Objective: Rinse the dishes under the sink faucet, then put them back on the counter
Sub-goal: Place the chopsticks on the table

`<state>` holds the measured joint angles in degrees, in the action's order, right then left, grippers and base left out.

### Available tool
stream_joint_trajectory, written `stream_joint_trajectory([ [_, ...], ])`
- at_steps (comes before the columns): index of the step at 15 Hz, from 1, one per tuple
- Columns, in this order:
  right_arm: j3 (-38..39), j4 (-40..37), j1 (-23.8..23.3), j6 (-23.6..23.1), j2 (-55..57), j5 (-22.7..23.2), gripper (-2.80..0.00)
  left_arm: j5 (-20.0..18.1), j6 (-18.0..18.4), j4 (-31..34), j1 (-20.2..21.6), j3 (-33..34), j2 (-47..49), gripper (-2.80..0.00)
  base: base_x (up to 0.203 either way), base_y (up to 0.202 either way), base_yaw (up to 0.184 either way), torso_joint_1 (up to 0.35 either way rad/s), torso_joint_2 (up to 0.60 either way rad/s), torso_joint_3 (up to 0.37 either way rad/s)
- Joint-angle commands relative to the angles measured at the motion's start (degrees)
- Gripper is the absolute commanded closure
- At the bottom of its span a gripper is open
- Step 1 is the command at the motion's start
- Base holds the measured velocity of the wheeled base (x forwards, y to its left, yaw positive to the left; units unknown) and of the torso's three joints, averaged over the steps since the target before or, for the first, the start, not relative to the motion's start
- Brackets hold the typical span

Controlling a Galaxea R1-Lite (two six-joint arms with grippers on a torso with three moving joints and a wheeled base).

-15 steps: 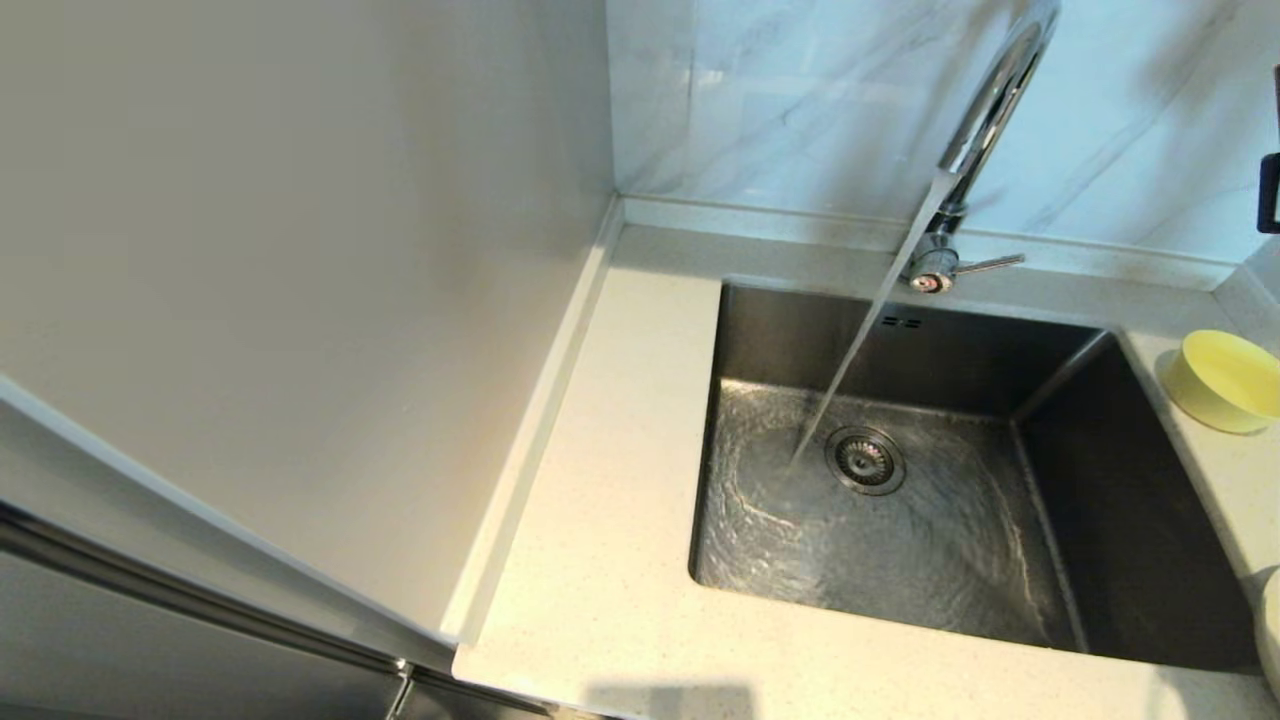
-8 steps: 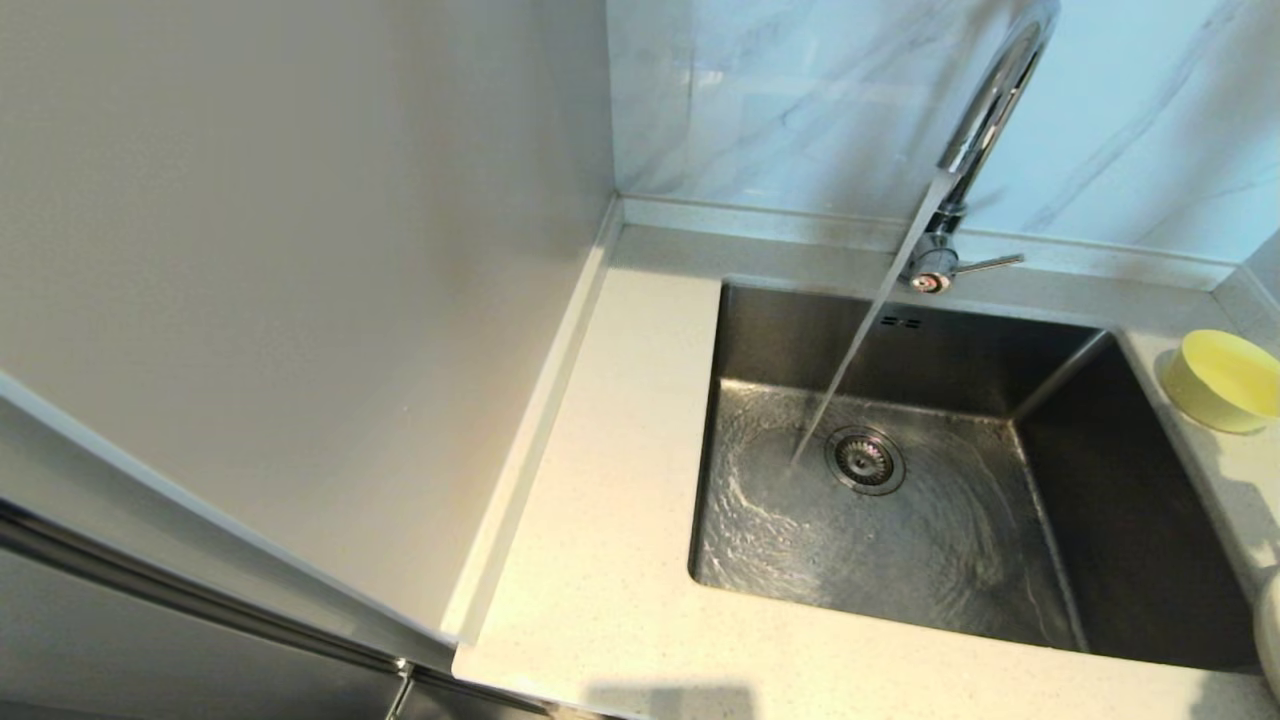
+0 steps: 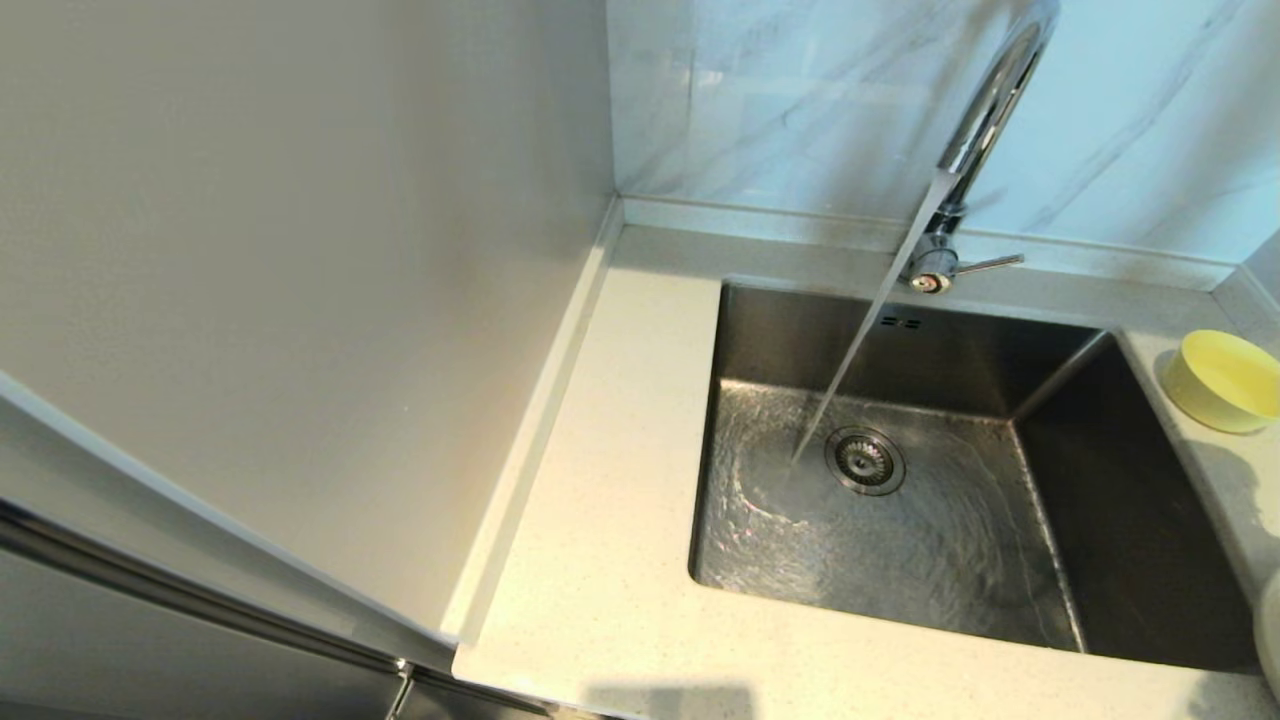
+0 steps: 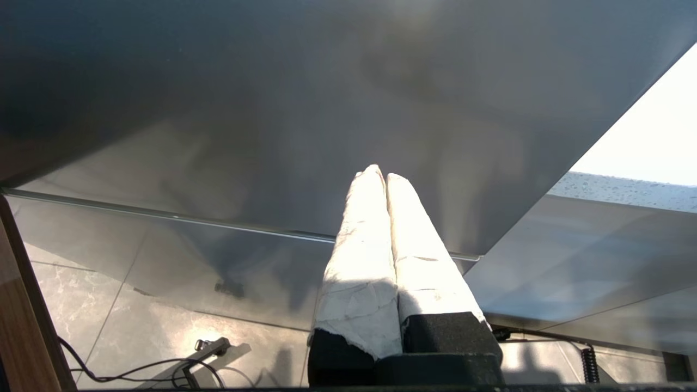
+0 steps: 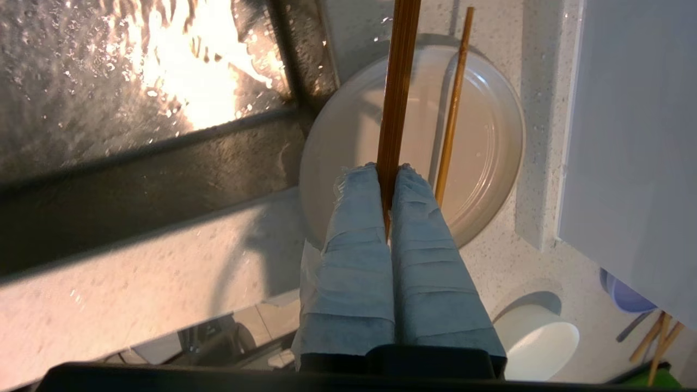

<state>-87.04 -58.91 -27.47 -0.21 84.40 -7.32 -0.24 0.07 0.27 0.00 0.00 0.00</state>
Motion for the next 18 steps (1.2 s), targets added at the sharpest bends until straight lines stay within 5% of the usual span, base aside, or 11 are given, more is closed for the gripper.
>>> stream_joint_trajectory([
  [1,5.01,4.26,-2.21,-0.04,0.48,0.03,0.00,-0.02,0.01,0.00,0.00,0.00,0.00,0.00,0.000,0.000,0.000,0.000,0.00,0.000],
  [6,22.20,23.67,-10.90,-0.22,-4.03,6.56,0.00,0.07,0.01,0.00,0.00,0.00,0.00,0.00,0.000,0.000,0.000,0.000,0.00,0.000],
  [10,27.13,23.72,-11.49,-1.19,-5.77,7.39,0.00,-0.02,0.01,0.00,0.00,0.00,0.00,0.00,0.000,0.000,0.000,0.000,0.00,0.000],
  [15,31.88,23.02,-14.73,-14.23,-6.57,14.86,0.00,0.07,0.01,0.00,0.00,0.00,0.00,0.00,0.000,0.000,0.000,0.000,0.00,0.000],
  [18,33.66,23.43,-17.34,-15.14,-5.62,15.25,0.00,0.05,0.01,0.00,0.00,0.00,0.00,0.00,0.000,0.000,0.000,0.000,0.00,0.000],
])
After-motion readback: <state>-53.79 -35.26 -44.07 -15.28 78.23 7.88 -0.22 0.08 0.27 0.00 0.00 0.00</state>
